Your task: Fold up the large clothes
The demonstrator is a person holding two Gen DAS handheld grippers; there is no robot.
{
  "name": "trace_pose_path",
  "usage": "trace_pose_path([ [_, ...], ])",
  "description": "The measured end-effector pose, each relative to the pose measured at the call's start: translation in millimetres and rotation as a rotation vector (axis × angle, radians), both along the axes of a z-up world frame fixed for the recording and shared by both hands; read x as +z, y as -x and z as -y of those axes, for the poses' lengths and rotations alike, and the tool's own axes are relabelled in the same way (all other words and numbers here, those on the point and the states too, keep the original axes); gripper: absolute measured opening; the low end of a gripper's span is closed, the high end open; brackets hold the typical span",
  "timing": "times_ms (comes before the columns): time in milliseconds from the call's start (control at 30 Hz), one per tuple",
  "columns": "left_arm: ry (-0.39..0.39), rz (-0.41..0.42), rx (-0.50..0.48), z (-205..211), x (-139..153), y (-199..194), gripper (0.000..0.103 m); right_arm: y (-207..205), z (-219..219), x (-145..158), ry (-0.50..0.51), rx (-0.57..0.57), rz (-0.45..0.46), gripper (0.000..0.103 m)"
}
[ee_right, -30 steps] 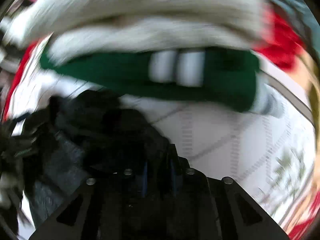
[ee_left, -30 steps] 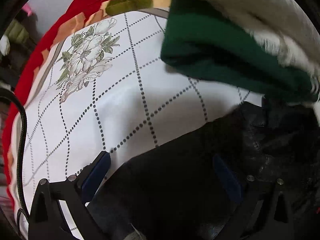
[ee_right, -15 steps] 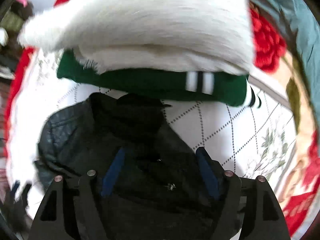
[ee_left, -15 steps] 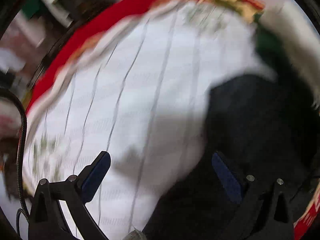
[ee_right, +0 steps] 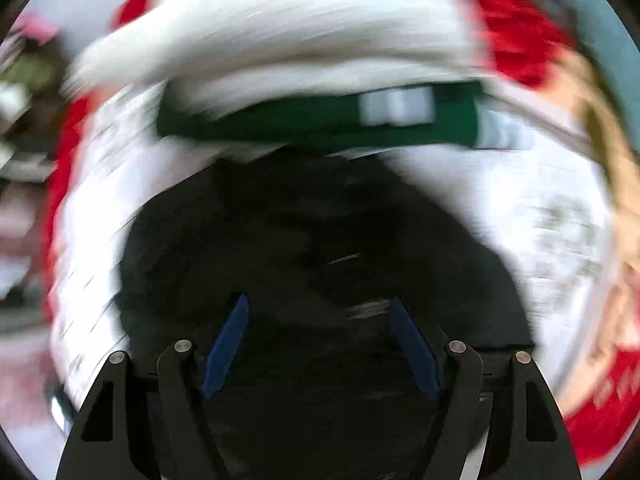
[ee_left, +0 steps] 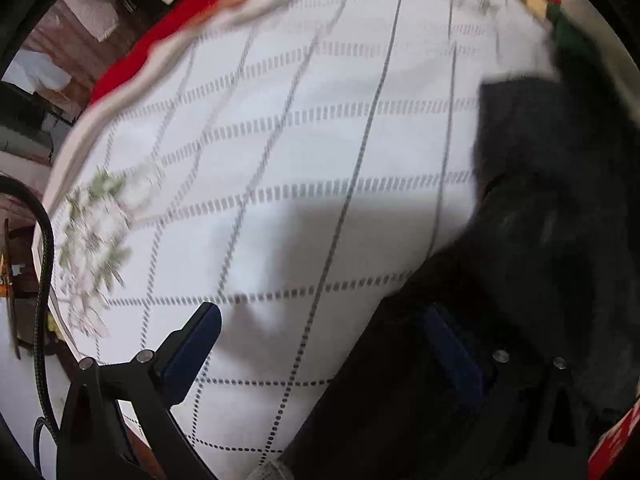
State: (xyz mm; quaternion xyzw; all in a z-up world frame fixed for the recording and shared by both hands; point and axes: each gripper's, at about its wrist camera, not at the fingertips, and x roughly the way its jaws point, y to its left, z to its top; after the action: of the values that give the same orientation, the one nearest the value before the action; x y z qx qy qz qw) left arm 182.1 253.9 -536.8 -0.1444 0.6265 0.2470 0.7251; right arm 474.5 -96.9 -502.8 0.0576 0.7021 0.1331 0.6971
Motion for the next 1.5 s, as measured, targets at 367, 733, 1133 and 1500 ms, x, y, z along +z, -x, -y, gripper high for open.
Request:
trace_pose_path([
  [367, 0.039, 0.066, 0.085, -6, -20, -27, 0.103, 3, -190, -49, -0.289, 0.488, -0.144, 0.075],
  [733, 0.06, 0.138, 0.112, 3, -21, 9, 0.103, 4, -219, -86, -0.141, 0.45, -0.177, 0.007],
  [1133, 0.066, 0.128, 0.081, 3, -17, 7, 0.103, 10, -241, -81, -0.094, 0.447, -0.196, 0.025],
  [1500, 0.084, 0.109, 0.064, -2, -9, -16, 0.103, -1, -225, -107, -0.109, 0.313, -0.247, 0.011],
])
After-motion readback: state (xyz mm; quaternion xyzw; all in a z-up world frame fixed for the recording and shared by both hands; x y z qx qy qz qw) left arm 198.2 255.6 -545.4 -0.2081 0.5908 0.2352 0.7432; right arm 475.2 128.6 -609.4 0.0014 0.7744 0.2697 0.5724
